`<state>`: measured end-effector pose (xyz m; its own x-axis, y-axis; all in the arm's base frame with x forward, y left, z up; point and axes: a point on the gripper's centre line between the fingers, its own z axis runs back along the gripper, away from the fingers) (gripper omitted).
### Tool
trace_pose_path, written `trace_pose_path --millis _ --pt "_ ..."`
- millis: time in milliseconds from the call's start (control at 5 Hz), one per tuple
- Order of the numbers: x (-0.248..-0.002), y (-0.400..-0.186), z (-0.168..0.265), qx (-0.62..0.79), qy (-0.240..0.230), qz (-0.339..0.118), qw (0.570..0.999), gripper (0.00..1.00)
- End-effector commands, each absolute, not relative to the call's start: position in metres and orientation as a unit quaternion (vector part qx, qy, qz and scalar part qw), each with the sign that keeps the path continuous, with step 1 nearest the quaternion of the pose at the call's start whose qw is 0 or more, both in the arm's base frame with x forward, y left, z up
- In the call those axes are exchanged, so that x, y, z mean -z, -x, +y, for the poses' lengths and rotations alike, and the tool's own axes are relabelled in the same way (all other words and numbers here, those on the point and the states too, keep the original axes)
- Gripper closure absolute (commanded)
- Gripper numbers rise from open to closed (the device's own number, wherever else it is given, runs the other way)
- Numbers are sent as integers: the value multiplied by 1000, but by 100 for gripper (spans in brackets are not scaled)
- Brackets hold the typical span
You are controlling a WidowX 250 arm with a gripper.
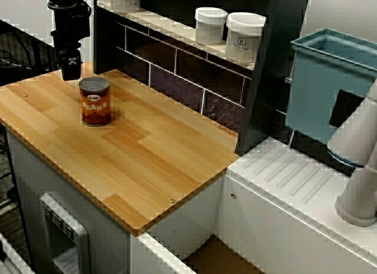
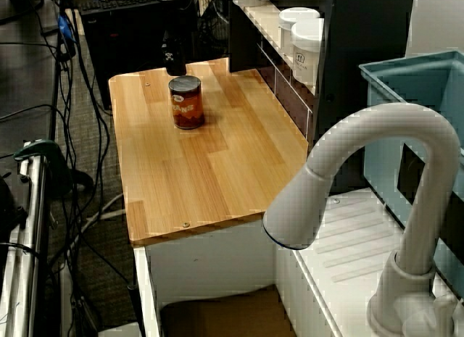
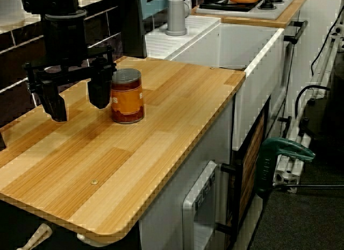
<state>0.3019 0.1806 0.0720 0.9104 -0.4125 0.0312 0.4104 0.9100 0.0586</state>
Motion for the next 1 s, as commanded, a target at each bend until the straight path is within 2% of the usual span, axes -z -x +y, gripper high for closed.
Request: trace_pose_path --millis 0,400,800 --pt "-83 -309 156 199 -41 -32 979 0" --pt "-85 -311 136 209 -41 -40 976 0" --pt "-78 -308 119 208 -38 -19 977 0"
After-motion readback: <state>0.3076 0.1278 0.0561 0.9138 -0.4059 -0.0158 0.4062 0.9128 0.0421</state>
